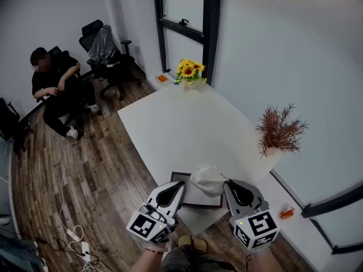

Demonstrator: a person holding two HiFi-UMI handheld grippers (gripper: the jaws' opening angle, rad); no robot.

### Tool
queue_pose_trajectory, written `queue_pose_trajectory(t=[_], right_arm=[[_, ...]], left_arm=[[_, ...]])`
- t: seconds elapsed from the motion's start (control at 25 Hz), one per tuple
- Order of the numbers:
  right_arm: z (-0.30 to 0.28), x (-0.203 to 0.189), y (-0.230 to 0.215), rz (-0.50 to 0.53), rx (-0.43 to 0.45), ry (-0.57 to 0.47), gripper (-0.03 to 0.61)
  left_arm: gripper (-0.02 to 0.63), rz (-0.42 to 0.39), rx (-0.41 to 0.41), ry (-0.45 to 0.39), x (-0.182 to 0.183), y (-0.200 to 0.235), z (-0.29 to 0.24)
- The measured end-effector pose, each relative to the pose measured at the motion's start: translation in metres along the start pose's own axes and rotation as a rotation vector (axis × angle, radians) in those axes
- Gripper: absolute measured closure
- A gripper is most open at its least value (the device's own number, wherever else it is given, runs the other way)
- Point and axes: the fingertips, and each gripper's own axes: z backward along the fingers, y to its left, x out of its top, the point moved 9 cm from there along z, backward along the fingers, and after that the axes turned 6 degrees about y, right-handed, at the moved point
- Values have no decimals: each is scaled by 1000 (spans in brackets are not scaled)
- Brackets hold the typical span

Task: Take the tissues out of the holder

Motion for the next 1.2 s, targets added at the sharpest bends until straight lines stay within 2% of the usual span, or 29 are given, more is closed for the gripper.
queue_pose_trajectory(t=[0.28,0.52,0.68,1.2], right_arm=[[5,8,0,-17,0,-34,557],[8,12,1,-27,-6,-67,557],[12,17,0,-42,-15,-96,557],[18,32,-8,-49,-28,-150,557]], left_arm=[[606,-39,6,4,-2,0,5],[606,-41,13,-36,8,-3,4],[606,-60,32,-18,8,0,5],[606,-70,28,-44,17,1,-4]])
